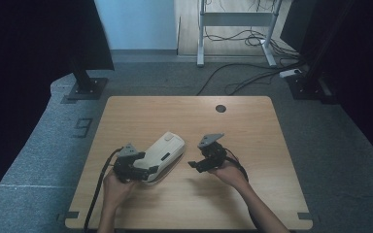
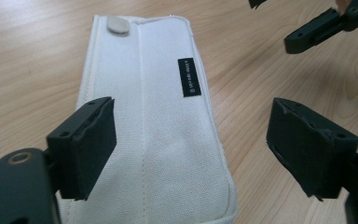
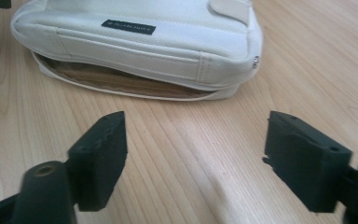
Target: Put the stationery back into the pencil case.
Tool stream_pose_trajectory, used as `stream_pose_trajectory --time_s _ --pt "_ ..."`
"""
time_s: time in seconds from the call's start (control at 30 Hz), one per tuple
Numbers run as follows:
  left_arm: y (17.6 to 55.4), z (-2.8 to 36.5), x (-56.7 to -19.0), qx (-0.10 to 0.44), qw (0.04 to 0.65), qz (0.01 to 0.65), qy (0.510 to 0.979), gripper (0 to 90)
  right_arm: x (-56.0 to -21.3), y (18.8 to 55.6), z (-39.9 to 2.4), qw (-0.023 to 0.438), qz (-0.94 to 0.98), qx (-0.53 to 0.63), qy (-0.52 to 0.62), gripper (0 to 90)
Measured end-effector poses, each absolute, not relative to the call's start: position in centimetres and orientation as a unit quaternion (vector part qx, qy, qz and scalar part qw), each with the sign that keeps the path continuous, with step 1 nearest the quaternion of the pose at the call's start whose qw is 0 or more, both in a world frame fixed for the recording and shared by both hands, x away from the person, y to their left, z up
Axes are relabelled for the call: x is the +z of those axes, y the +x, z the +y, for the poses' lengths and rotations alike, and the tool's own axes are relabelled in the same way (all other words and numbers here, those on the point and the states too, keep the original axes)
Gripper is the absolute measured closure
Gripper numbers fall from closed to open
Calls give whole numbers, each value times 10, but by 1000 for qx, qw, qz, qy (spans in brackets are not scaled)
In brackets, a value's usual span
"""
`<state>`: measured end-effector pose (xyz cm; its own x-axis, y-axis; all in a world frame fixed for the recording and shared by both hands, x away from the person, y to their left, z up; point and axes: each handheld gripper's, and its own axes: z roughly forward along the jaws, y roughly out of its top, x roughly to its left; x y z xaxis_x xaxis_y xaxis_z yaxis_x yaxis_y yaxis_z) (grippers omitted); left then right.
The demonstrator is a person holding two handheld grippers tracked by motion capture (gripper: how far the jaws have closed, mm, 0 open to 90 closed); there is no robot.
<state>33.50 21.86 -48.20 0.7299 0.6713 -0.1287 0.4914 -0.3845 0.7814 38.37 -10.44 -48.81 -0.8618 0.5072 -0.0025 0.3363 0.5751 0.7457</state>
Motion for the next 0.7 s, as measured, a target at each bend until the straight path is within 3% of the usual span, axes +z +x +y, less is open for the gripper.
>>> stream_pose_trajectory --time_s 0.33,0.7 --pt "329 227 -479 150 393 343 840 83 -483 369 -132 133 877 390 249 133" --pt "326 243 -486 163 376 355 840 25 -483 359 -173 152 863 392 280 89"
